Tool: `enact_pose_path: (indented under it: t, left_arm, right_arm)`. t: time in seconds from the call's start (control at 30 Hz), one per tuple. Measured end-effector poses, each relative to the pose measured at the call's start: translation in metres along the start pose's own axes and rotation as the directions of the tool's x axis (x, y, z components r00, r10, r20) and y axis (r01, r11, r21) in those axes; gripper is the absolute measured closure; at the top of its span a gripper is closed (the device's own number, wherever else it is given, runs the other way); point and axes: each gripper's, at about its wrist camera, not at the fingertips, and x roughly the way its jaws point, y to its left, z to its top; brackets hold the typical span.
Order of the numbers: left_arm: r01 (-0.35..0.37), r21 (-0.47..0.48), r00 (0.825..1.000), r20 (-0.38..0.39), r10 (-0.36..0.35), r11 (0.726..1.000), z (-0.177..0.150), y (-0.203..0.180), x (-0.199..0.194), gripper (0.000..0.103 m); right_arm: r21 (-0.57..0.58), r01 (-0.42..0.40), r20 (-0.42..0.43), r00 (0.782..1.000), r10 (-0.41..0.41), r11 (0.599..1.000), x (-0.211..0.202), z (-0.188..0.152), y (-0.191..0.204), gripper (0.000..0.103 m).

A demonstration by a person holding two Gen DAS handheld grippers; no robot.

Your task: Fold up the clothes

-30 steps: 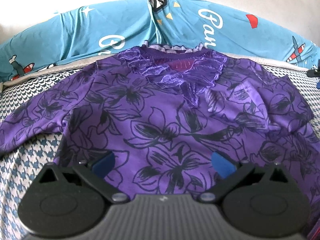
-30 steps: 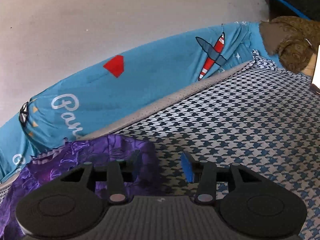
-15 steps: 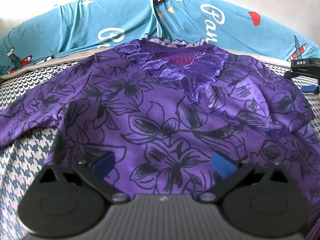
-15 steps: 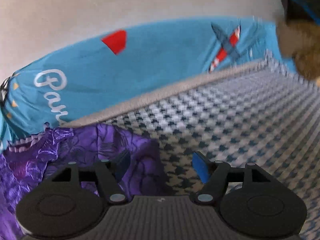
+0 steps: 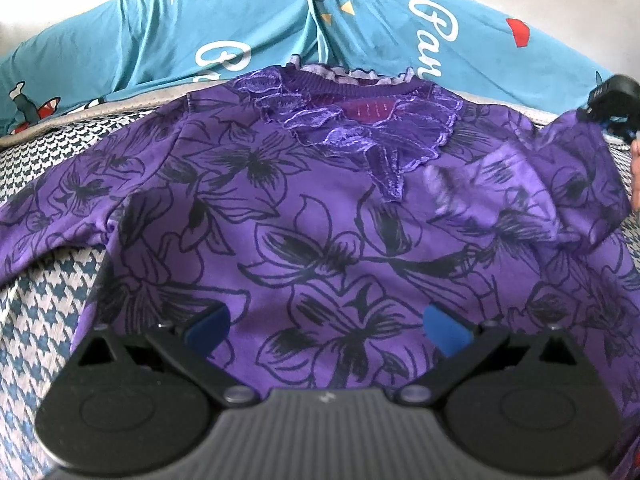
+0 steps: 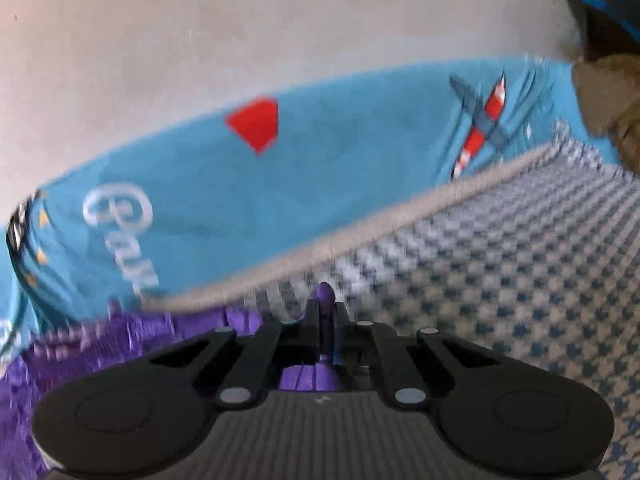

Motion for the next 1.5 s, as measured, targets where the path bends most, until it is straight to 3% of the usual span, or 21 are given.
enact_pose_path:
  t: [0.07, 0.17, 0.3, 0.33, 0.5, 0.77, 1.3, 1.5]
  left_arm:
    - [-0.002, -0.004, 1.0, -0.001, 0.002, 1.0, 0.001, 0.001, 0.0, 0.0]
    - [-0.001, -0.014, 1.0, 0.002, 0.001, 1.0, 0.002, 0.003, -0.001, 0.0]
    - [-0.007, -0.013, 1.0, 0.01, 0.007, 1.0, 0.003, 0.003, -0.003, 0.0]
    - [-0.008, -0.012, 1.0, 0.011, 0.008, 1.0, 0.004, 0.002, -0.003, 0.0]
    - [-0.006, -0.008, 1.0, 0.019, 0.006, 1.0, 0.004, 0.0, -0.006, 0.0]
    - [-0.014, -0.006, 1.0, 0.024, 0.014, 1.0, 0.003, 0.0, -0.008, 0.0]
    - [-0.017, 0.002, 0.999, 0.034, 0.017, 1.0, 0.005, -0.004, -0.01, 0.0]
    - [-0.028, 0.005, 0.999, 0.041, 0.028, 1.0, 0.006, -0.004, -0.011, 0.0]
  right_arm:
    - [-0.022, 0.058, 0.046, 0.997, -0.057, 0.998, -0.003, 0.002, 0.006, 0.095]
    - [-0.028, 0.12, 0.02, 0.993, -0.12, 0.992, 0.003, 0.002, 0.01, 0.093]
    - [-0.024, 0.143, 0.032, 0.989, -0.142, 0.989, -0.005, 0.004, 0.01, 0.068]
    - [-0.031, 0.131, 0.035, 0.991, -0.129, 0.991, -0.008, 0.004, 0.012, 0.066]
    - [-0.107, 0.072, 0.017, 0.997, -0.071, 0.992, -0.015, -0.001, 0.026, 0.066]
    - [-0.173, 0.038, -0.02, 0.999, -0.042, 0.984, -0.019, -0.014, 0.044, 0.066]
    - [-0.225, -0.004, -0.099, 0.995, -0.018, 0.974, -0.021, -0.023, 0.046, 0.065]
    - [-0.229, -0.057, -0.153, 0.988, 0.022, 0.972, -0.033, -0.032, 0.047, 0.058]
